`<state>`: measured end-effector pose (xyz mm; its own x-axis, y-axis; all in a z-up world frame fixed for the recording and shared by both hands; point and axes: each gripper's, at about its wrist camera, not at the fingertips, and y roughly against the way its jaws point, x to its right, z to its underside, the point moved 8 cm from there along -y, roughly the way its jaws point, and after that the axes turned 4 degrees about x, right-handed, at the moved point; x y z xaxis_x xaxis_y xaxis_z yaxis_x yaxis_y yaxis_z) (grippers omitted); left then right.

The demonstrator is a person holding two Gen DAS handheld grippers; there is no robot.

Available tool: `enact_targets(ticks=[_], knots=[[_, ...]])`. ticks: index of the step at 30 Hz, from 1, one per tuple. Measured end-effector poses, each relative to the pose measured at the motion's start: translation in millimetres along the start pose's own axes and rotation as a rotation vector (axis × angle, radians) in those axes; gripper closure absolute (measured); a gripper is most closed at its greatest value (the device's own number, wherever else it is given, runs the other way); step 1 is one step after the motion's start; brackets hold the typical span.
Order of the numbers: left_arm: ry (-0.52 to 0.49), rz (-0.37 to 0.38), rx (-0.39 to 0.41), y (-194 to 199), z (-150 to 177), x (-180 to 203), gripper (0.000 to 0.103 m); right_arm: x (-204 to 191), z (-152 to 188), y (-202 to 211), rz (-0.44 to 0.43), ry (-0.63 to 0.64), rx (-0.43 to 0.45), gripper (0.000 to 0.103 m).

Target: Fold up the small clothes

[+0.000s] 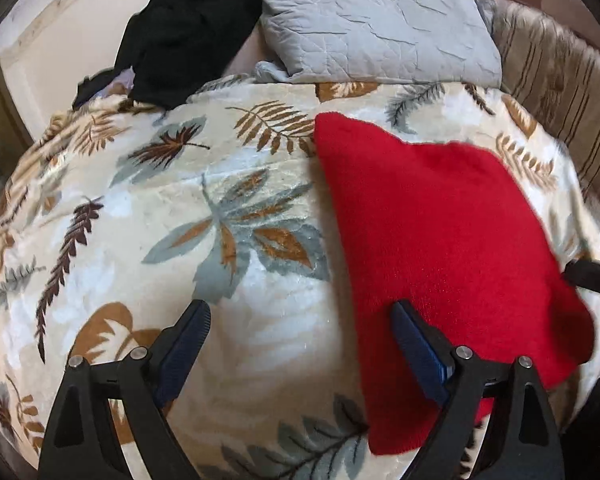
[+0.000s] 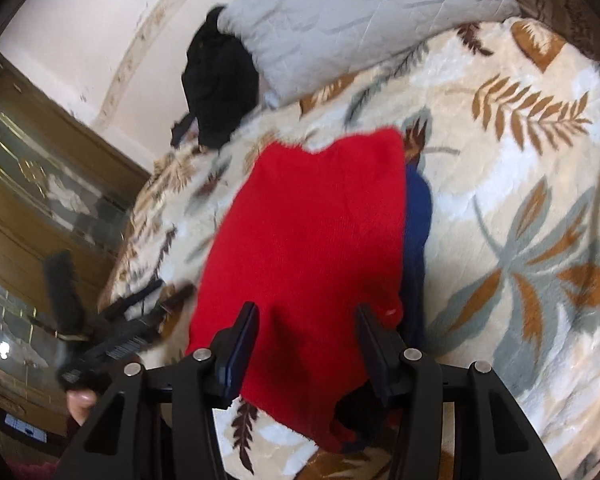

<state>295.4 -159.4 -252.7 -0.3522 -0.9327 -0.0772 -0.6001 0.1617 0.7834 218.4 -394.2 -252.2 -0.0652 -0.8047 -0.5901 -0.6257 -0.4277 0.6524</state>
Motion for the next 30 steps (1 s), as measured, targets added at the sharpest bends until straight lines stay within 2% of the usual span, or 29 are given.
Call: enact_targets(ticks=[1,4,9,13,16,19,20,21,25,27,30], knots=[[-0.005,-0.028,0.024,2,-1,0,0.003,4,-1,-1,0.019,-0.003,-0.003,0.049],[-0.008,-0.052,0.022,4,-2,-2,0.003,15,7,-20,0.052,-0.037,-0.084,0.049],[0.027,-0.049,0.077,11,-19,-16,0.003,11,-24,-21,0.024,-0.065,-0.014,0.049],[0.121,-0.022,0.055,-5,-30,-28,0.003,30,-61,-31,0.06,-0.155,0.042,0.048],[0.152,-0.01,0.05,-15,-34,-29,0.003,39,-76,-47,0.066,-0.196,0.047,0.045],[0.109,-0.001,-0.017,-38,-26,-17,0.003,61,-80,-72,0.142,-0.23,0.015,0.043],[0.095,-0.023,-0.017,-40,-25,-16,0.003,68,-76,-82,0.161,-0.248,-0.023,0.043],[0.091,-0.036,0.0,-37,-27,-16,0.003,72,-75,-85,0.159,-0.26,-0.025,0.043],[0.104,-0.028,0.006,-27,-29,-20,0.003,58,-87,-74,0.167,-0.219,-0.004,0.042],[0.102,-0.044,0.018,-22,-29,-23,0.003,38,-101,-74,0.139,-0.167,0.011,0.042],[0.088,-0.06,0.045,-14,-31,-27,0.003,7,-121,-87,0.151,-0.076,0.003,0.042]])
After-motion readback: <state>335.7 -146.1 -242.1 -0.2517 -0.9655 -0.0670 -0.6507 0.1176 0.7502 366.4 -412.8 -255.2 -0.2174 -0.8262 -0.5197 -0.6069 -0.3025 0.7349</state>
